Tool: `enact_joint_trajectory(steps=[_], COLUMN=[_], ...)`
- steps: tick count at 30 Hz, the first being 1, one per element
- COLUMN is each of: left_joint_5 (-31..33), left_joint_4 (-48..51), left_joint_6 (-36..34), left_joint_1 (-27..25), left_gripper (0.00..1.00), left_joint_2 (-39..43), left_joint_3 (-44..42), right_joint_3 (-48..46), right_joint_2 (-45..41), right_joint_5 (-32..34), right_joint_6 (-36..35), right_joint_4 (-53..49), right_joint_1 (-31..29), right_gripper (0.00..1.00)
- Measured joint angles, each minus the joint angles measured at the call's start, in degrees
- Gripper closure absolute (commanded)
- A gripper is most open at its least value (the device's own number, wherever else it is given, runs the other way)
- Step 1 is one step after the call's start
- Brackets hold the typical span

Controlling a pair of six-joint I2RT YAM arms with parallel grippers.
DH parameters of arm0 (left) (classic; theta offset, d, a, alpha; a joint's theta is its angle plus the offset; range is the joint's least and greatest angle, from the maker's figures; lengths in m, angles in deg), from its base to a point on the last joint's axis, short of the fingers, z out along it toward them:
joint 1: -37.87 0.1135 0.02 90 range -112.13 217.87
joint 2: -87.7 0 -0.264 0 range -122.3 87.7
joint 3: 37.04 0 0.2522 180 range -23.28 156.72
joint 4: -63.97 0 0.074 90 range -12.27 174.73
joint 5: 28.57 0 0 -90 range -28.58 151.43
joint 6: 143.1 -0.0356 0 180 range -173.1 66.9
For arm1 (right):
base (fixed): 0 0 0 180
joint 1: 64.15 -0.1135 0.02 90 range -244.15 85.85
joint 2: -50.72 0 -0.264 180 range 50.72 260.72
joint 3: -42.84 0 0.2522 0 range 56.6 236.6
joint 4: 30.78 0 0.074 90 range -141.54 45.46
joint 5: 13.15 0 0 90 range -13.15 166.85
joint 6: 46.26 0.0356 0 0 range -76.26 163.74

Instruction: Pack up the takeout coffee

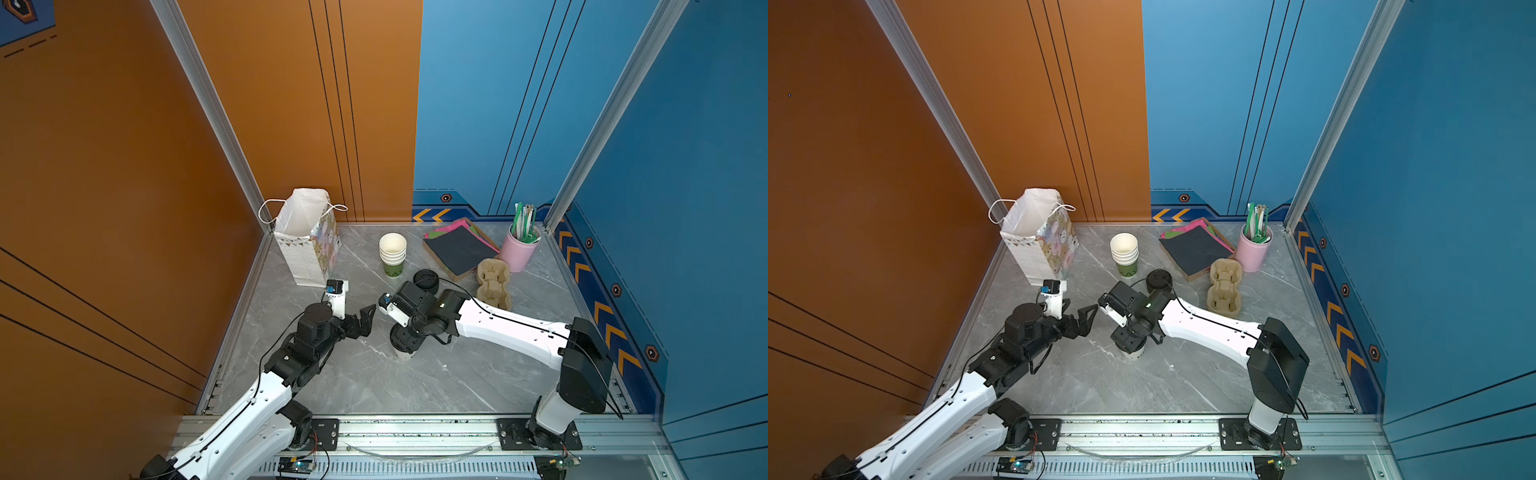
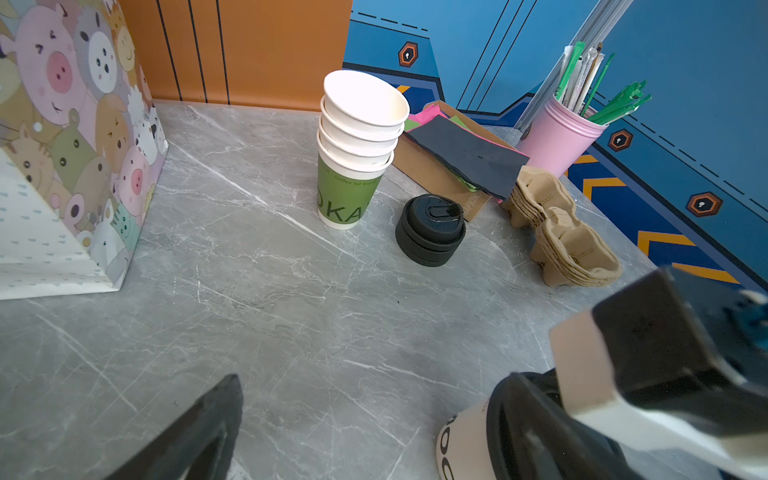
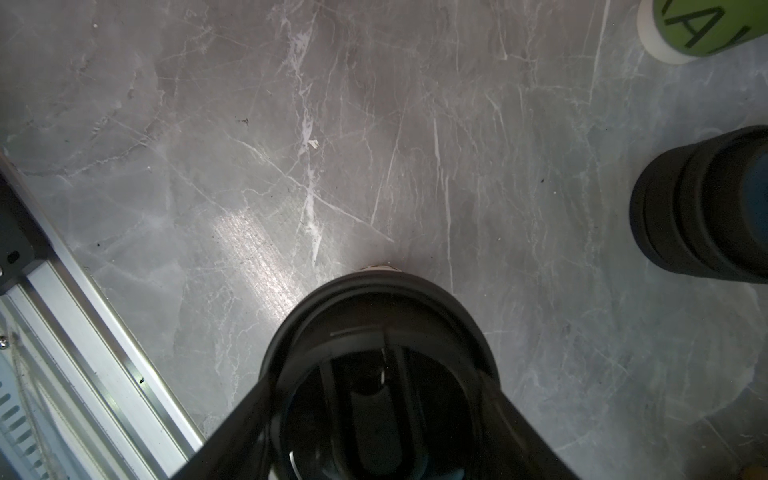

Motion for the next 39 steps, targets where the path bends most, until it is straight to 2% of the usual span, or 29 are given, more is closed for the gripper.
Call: enact_joint_trajectory(steps=[21, 26, 28, 29, 34, 39], left_joint_5=[-1.66, -9.27, -13.46, -15.34, -25.20, -31.39], left_joint_4=[-0.07, -0.09, -0.07, -0.09, 0.20, 0.39], left_joint_6=[2.62, 6.73, 8.44, 9.09, 12.87, 14.40], left_joint_1=[1.53, 4.33, 5.84, 6.43, 8.72, 8.74], left_gripper=[0.02, 0.12, 0.12, 0.17, 0.19, 0.23], left_joint_2=[-0.46, -3.48, -5.07, -5.73, -9.88, -14.03], left_joint_3=[-0.02, -0.02, -0.02, -0.02, 0.42, 3.26], right_joint_3=[0.22, 0.98, 1.14, 1.14, 1.27, 1.70], right_joint_2=[0.74, 1.11, 1.11, 1.11, 1.14, 1.20], right_joint_5=[0.07, -0.13, -0.13, -0.15, -1.05, -1.60], right_joint_6=[2.08, 1.90, 1.81, 1.64, 0.48, -0.59], right_joint_4=[3.15, 2.45, 2.36, 2.36, 2.36, 2.34], right_joint_1=[-0.44, -0.33, -0.33, -0.33, 0.28, 0.70], right_gripper=[0.37, 0.36, 0.36, 0.36, 0.35, 0.35])
